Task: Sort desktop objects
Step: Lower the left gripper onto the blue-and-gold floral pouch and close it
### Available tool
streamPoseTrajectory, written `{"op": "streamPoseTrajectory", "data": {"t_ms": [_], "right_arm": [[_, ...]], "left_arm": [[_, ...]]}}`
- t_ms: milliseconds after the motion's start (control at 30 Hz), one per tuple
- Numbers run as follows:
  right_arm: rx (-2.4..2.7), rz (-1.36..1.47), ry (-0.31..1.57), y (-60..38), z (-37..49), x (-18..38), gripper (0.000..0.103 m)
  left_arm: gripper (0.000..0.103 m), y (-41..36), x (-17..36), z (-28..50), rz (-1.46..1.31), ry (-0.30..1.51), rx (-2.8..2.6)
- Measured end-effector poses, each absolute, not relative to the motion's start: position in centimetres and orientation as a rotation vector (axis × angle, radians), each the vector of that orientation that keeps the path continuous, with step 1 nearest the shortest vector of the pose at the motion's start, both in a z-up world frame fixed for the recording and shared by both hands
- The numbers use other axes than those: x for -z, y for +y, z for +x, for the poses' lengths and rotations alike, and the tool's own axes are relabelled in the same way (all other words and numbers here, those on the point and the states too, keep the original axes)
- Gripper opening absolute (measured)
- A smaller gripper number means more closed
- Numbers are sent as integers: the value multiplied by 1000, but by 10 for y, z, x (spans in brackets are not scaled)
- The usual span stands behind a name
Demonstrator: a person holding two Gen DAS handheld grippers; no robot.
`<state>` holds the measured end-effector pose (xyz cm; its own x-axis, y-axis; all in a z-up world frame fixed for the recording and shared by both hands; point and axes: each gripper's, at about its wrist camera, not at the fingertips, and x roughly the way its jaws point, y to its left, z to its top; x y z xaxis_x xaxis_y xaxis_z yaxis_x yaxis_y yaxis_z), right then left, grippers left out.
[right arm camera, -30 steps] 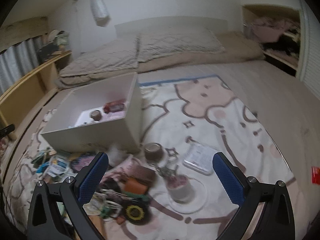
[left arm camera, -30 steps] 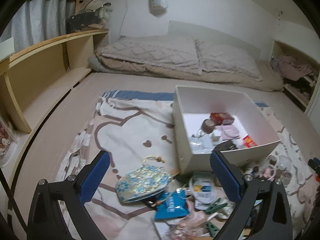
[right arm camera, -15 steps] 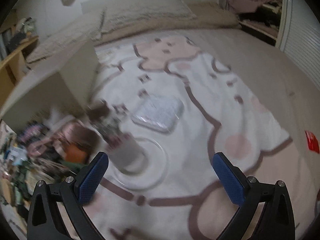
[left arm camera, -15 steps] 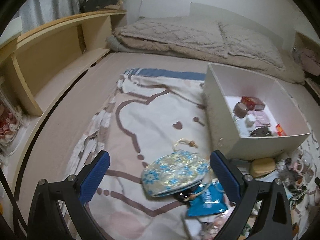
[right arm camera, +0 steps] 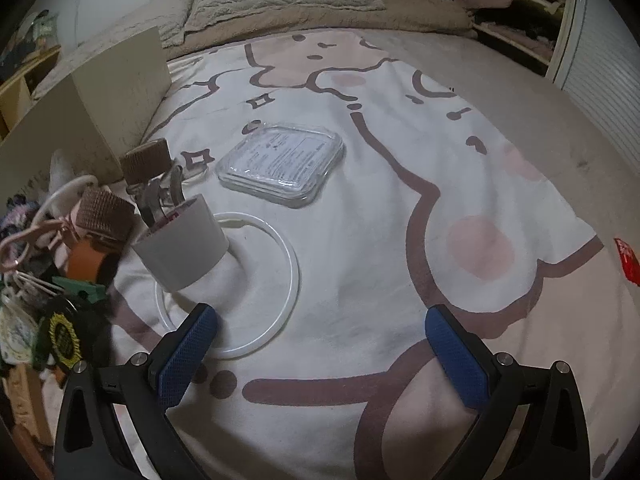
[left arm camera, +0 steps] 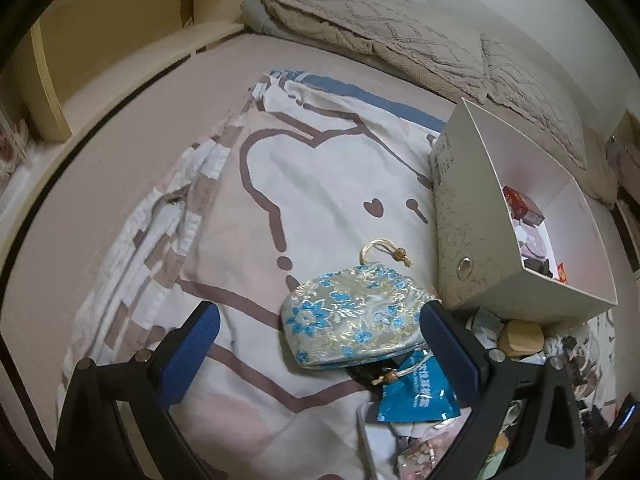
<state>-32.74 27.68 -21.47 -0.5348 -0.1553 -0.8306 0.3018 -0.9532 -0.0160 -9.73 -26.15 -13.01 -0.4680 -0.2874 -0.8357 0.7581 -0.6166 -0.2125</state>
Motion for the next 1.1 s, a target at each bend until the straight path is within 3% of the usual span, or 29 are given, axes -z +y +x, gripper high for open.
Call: {"op": "streamPoseTrajectory", "data": {"t_ms": [400,567,733,800,833,933,967,1100], "right_arm": [[2544,1322,211,278,-327,222,103],[2543,1318,203,278,-326,222,103],[2546,1316,209,277,-327,223,103],[2547,1315,211,276,-327,223,103],[2547,1315,211,276,-328,223,103],[2547,1315,213,276,-328,223,103],[2548,1316,215,276,-328,223,103],[2548,1316,218,276,-329,223,103]], "left_arm": [[99,-257,148,-121,1148,926,2037],[93,-263,160,-116,1153,1104,1939],[87,-267,171,-110,1163,1168,1851],[79,-269,175,-108,1157,1203,1834],[70,-270,177,-108,1156,1209,1829],[61,-271,175,-110,1154,1169,1842],[51,-271,174,-110,1149,1152,1852],[26,-276,167,-109,1126,1106,1892]]}}
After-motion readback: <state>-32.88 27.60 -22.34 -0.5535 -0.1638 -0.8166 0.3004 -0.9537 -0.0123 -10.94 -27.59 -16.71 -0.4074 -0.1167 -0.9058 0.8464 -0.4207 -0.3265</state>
